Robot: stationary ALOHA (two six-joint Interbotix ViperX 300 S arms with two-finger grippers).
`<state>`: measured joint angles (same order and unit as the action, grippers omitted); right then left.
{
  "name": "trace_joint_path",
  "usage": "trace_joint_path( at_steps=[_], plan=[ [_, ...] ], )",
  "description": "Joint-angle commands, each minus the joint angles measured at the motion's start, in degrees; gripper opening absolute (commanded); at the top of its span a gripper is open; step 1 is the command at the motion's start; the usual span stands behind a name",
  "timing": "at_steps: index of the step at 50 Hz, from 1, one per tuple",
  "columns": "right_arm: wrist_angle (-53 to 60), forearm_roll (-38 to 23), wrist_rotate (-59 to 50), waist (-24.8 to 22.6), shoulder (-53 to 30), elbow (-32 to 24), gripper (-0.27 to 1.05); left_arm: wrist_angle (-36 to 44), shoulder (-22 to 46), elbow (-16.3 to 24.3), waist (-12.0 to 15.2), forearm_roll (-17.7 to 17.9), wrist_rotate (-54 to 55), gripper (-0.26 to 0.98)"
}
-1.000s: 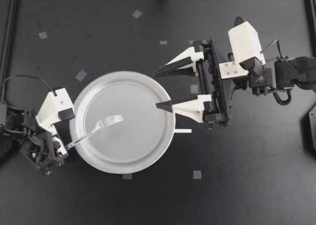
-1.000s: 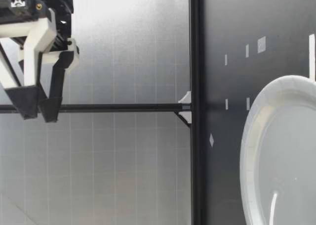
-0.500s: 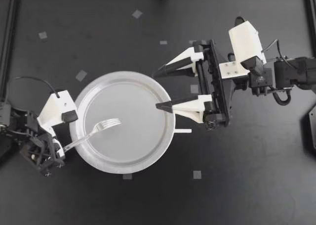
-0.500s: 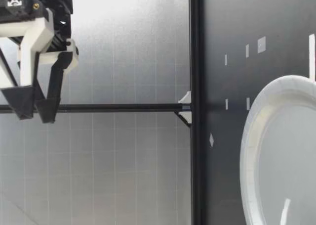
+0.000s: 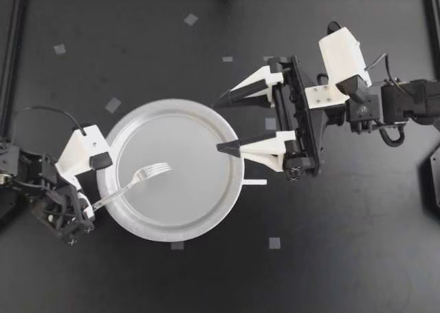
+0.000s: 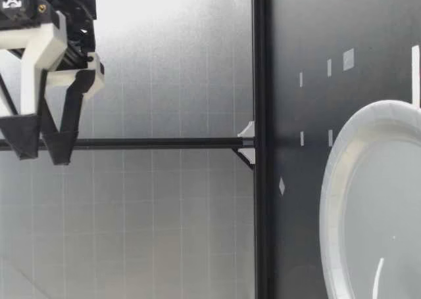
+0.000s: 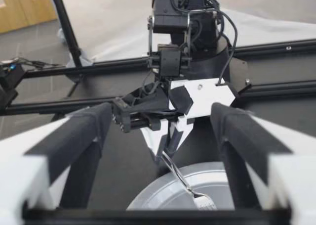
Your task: Pick up the fork and place it on the plate.
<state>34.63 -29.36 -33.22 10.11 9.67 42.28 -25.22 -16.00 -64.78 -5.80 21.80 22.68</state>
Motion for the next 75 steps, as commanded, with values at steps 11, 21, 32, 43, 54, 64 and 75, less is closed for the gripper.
trace_joint_path(
  at_steps=[11, 21, 32, 43, 54, 64, 75],
  plan=[
    [0.6, 0.2, -0.1, 0.3, 0.6, -0.6, 0.78, -0.4, -1.0, 1.1, -0.1, 0.2, 0.2, 0.58],
    [0.6, 0.2, -0.1, 0.3, 0.4, -0.6, 0.78, -0.4, -0.9, 1.1, -0.1, 0.2, 0.2, 0.65],
    [0.6, 0.2, -0.2, 0.3, 0.8, -0.6, 0.78, 0.4, -4.7, 4.0, 0.0, -0.2, -0.9, 0.66],
    [0.7, 0.0, 0.5, 0.3, 1.9, -0.6, 0.77, 3.0, -16.3, 8.7, 0.0, -3.4, -5.6, 0.66],
    [3.6, -1.3, 0.5, 0.3, 1.5, -0.4, 0.77, 23.8, -28.6, 6.5, 0.0, -7.2, -13.0, 0.66],
    [5.0, -1.4, 1.1, 0.3, 3.3, 2.4, 0.73, 45.3, -30.5, -2.3, 0.0, -7.2, -20.9, 0.66],
    [10.4, -1.5, 6.8, 0.3, 7.7, 8.3, 0.66, 49.3, -22.9, -0.9, 0.0, -7.2, -27.2, 0.66]
  ],
)
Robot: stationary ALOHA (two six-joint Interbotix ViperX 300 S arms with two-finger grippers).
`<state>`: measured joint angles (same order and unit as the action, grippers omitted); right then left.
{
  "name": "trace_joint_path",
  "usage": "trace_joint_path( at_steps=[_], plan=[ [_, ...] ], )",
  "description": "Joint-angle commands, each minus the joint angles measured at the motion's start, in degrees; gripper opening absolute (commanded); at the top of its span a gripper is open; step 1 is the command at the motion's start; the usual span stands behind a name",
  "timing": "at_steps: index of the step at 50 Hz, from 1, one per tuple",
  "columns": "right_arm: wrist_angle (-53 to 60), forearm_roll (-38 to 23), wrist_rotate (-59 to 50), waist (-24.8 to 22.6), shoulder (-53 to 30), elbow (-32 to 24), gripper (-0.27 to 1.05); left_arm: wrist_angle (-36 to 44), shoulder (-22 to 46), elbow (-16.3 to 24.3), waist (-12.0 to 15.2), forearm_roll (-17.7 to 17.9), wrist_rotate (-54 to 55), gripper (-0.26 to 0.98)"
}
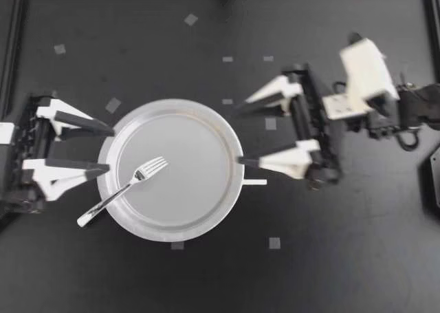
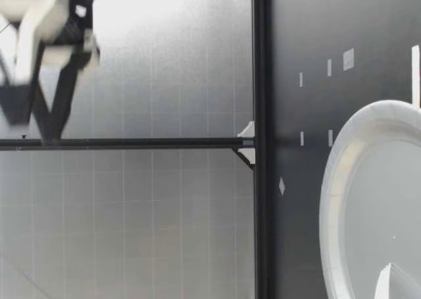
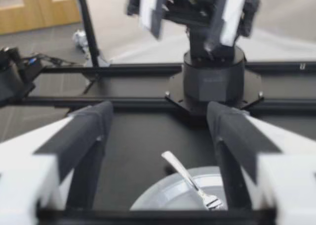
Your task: Pick up the fork and place it on the plate.
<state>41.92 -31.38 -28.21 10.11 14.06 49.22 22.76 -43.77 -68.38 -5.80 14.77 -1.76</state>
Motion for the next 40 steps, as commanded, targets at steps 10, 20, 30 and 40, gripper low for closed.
trace_joint_path(
  at_steps=[10, 20, 30, 40],
  plan=[
    [1.8, 2.0, 1.9, 0.3, 3.9, 3.1, 0.66, 1.3, 11.7, 6.4, 0.0, -0.2, -7.2, 0.66],
    [1.8, 2.0, 1.8, 0.3, 3.6, 4.3, 0.66, 4.2, 16.4, 8.4, 0.0, -0.2, -9.0, 0.66],
    [1.6, 2.2, 1.7, 0.3, 2.9, 4.0, 0.66, 5.9, 18.0, 8.3, 0.0, -0.2, -8.9, 0.66],
    [1.7, 2.2, 1.3, 0.3, 1.1, 5.2, 0.66, 6.2, 18.9, 8.5, 0.0, -0.2, -9.3, 0.66]
  ],
)
